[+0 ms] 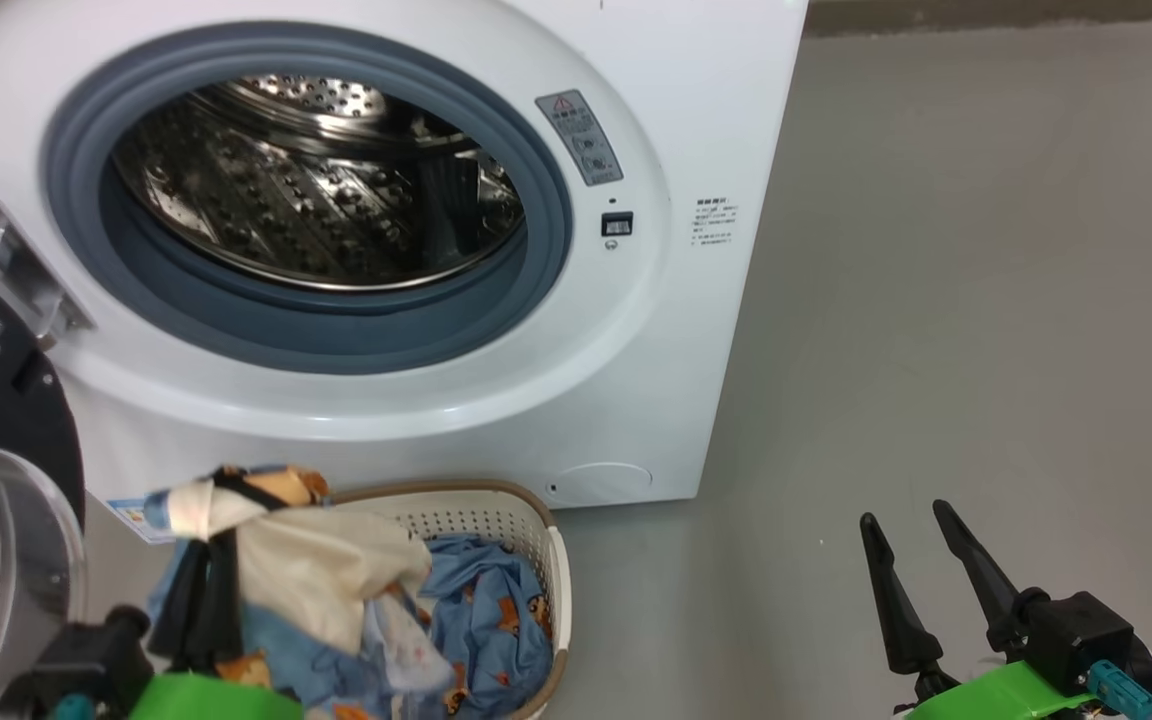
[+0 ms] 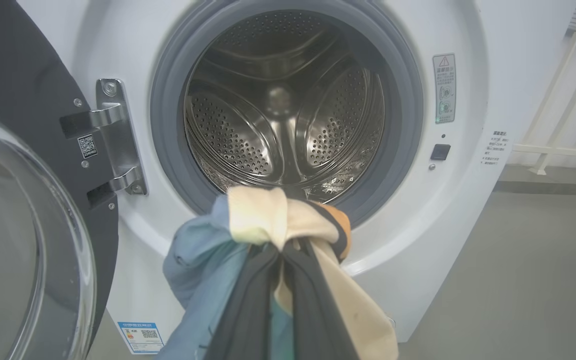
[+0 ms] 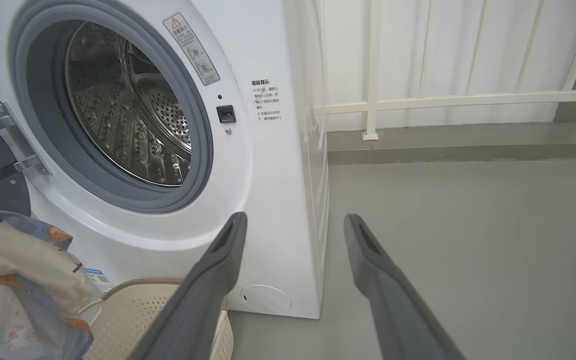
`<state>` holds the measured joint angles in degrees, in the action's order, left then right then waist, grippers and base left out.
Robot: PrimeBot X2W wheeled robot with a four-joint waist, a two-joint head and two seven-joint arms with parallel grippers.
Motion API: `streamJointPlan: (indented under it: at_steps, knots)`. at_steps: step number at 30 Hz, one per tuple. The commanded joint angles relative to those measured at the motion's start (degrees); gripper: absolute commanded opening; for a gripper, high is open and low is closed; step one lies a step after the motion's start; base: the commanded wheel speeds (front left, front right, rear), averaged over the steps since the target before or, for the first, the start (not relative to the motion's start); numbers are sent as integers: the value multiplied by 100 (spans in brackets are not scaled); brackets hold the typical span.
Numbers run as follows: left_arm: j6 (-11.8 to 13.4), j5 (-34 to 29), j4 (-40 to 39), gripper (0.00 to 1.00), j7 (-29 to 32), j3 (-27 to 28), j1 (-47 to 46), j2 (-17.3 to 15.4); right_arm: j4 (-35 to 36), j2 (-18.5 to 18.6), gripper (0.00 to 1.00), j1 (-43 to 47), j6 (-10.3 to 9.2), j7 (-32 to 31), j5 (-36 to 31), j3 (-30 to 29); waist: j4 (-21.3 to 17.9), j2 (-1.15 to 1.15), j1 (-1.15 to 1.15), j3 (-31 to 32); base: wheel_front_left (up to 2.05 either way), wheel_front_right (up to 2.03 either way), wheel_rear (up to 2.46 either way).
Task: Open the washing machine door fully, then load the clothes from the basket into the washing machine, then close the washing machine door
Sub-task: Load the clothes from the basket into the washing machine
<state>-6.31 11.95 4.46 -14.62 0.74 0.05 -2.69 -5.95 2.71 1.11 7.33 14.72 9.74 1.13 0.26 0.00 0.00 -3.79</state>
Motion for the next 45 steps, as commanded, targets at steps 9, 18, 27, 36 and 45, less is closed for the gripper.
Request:
streamJointPlan:
  at_steps: [9, 18, 27, 36, 45]
  knots:
    - [-65, 112, 139, 0, -38, 158, -1532, -267, 194, 17, 100, -427, 16, 28, 13, 235, -307, 0, 0, -594, 0, 0, 0]
    - [-97, 88, 605, 0, -38, 102, -2815, -624, 229, 17, 100, -648, 16, 28, 82, 346, -652, 0, 0, -1076, 0, 0, 0]
    - [-109, 167, 1191, 0, -38, 89, -3823, -971, 324, 17, 100, -857, 16, 28, 164, 438, -931, 0, 0, -1864, 0, 0, 0]
    - [-115, 256, 1792, 0, -38, -134, -4767, -1251, 427, 17, 100, -1097, 16, 28, 269, 558, -1065, 0, 0, -2658, 0, 0, 0]
    - [-117, 463, 2662, 0, -35, -521, -6012, -1544, 464, 17, 100, -1387, 16, 28, 467, 772, -1198, 0, 0, -3409, 0, 0, 0]
